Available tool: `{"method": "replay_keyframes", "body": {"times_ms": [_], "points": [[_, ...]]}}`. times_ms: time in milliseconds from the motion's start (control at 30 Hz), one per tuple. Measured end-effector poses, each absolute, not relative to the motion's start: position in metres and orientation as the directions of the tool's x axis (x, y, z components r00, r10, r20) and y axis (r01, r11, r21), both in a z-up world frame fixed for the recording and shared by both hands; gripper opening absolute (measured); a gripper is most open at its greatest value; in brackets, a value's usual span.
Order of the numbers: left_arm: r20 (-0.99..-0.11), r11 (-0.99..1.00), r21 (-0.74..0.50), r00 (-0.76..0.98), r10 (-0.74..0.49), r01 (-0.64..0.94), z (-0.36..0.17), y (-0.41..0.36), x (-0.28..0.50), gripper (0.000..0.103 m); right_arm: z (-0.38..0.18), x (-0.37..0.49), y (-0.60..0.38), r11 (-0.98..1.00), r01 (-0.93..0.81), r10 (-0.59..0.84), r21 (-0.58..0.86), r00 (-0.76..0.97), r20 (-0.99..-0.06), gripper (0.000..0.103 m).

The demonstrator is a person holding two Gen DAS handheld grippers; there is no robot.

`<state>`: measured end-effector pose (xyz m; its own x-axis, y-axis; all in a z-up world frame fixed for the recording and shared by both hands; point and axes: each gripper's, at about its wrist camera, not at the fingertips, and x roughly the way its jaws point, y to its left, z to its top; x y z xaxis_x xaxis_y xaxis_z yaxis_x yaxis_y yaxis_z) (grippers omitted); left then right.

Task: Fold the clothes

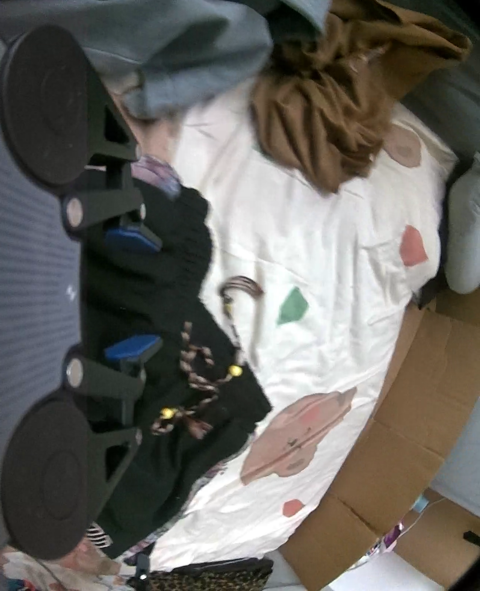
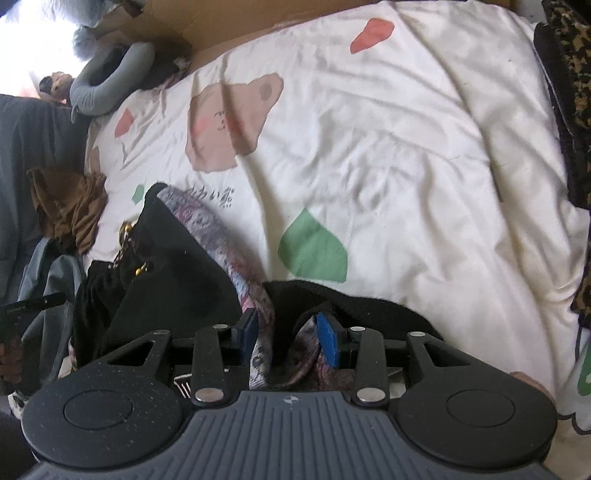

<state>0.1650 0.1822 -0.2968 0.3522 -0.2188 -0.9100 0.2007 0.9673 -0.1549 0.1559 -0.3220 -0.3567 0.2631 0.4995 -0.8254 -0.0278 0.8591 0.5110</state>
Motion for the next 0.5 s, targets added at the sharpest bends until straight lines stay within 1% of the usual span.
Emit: {"method": "replay_keyframes", "body": {"times_ms": [133,267,367,500], "points": [[-0.894,0.969,-0.193,0.379,-0.239,0.156,-0.307,0.174,0.184,0.056,-0.356,0.157,-0.324,0.857,-0.020,0.499,0.515,0.281,-0.819,0.043],[-0.880,0.969,-0.242,0.407,-0.243,0.056,-0.321,0.168,0.201,0.053,-0.358,0.158,-0.321,0.855,-0.025,0.504,0.518,0.273,-0.819,0.043],[-0.875,0.950,-0.309,0.408,-0.262,-0.053,-0.332,0.165,0.213,0.052,-0.360,0.158,-0.318,0.857,-0.024,0.502,0.514,0.264,-0.824,0.043],[-0.857,0.923,-0.367,0.429,-0.285,-0.120,-0.340,0.159,0.222,0.052,-0.362,0.159,-0.314,0.860,-0.024,0.499,0.511,0.258,-0.827,0.043]]}}
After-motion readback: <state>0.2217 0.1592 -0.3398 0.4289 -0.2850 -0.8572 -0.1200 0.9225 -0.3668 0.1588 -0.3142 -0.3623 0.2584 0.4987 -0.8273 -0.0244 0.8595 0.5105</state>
